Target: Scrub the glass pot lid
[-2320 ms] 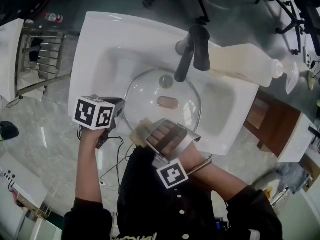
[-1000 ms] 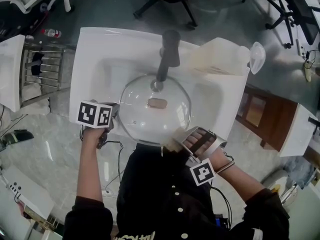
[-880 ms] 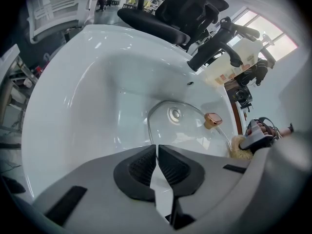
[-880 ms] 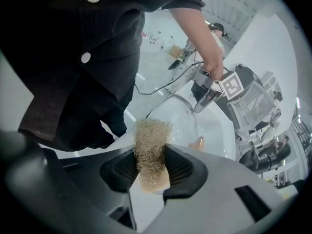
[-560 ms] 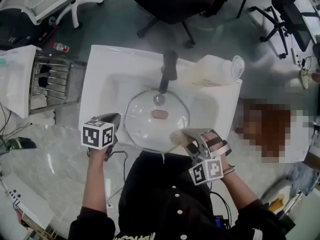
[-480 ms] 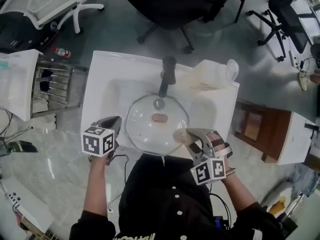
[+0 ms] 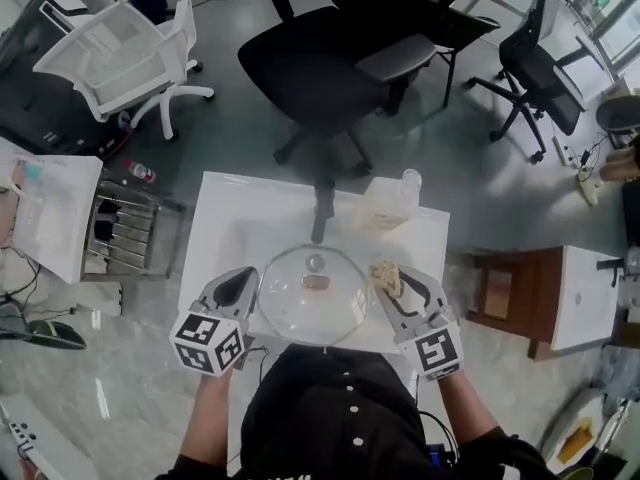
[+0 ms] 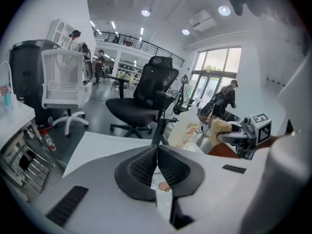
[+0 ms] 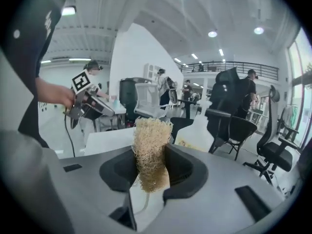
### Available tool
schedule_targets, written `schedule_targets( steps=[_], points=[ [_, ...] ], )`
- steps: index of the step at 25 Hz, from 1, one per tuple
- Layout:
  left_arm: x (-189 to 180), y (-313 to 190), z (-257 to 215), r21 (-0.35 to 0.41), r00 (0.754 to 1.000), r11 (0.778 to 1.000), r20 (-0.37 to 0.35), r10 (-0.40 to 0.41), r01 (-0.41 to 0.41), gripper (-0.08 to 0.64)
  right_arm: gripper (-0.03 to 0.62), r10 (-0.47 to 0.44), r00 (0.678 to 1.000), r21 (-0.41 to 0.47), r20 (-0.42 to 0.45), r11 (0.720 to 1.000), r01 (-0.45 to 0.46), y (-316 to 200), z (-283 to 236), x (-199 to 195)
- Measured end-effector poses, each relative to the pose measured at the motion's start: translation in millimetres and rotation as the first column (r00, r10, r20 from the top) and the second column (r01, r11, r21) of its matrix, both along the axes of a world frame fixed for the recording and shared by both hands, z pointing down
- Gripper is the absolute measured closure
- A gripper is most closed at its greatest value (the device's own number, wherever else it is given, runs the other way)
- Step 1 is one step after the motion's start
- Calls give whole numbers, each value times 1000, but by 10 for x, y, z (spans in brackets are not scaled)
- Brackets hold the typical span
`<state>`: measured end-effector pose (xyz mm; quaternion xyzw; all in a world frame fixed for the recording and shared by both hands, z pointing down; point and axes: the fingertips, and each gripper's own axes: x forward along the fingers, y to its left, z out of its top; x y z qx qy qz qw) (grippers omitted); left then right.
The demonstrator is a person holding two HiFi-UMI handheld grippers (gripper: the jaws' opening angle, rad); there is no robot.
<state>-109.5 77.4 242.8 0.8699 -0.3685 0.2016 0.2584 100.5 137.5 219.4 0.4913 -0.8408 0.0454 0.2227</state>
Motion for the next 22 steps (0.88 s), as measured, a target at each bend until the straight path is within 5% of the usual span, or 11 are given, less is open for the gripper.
schedule_targets(
  steps=[8, 13, 18, 22],
  points=[
    [125, 149, -864, 271, 991, 961, -133, -17, 53, 531, 440, 179, 953, 136, 244, 967, -216, 68, -800, 354],
    [52, 285, -1067, 341, 983, 936, -182, -21, 83, 531, 440, 229, 924, 213, 305, 930, -300, 254, -990, 615],
    [-159, 363, -1247, 430, 966, 881, -240, -96, 195, 532, 439, 257, 890, 313, 378, 869, -384, 448, -1186, 829],
    [-219, 425, -1352, 458, 957, 858, -266, -116, 231, 532, 439, 268, 874, 368, 406, 827, -425, 581, -1318, 943]
  ],
)
